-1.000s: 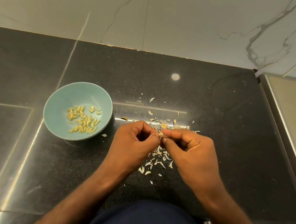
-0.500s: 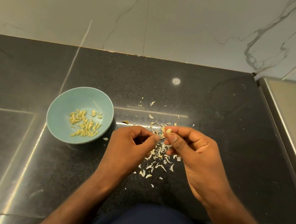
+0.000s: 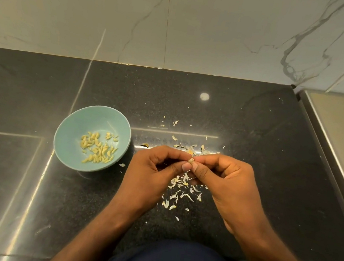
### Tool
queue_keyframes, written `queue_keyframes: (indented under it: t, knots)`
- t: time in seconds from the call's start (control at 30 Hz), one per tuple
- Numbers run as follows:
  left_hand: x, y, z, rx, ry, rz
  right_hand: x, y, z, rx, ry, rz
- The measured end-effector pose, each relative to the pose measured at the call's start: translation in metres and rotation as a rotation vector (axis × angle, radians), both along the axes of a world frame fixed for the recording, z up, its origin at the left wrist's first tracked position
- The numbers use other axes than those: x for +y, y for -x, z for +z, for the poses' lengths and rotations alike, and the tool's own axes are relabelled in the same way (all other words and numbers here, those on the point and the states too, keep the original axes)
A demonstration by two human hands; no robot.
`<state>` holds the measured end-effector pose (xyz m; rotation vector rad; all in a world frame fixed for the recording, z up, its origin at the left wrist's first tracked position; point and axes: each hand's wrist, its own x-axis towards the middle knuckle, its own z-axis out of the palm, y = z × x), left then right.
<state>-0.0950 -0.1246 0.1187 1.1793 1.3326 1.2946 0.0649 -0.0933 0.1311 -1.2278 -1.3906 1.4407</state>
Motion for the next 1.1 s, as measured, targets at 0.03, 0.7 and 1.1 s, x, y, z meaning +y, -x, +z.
queue_keyframes:
  t: [0.03,0.7,1.1]
  knots:
    - [0.001,0.001,-0.001,-0.022,-0.005,-0.002,0.001,0.0,0.0,0.027,0.03,0.014]
    - [-0.002,-0.002,-0.004,0.081,-0.145,0.032,0.002,0.007,0.002,0.133,0.072,-0.044]
    - [-0.002,-0.01,-0.001,-0.191,0.049,0.052,-0.001,0.013,0.004,-0.118,-0.149,-0.045]
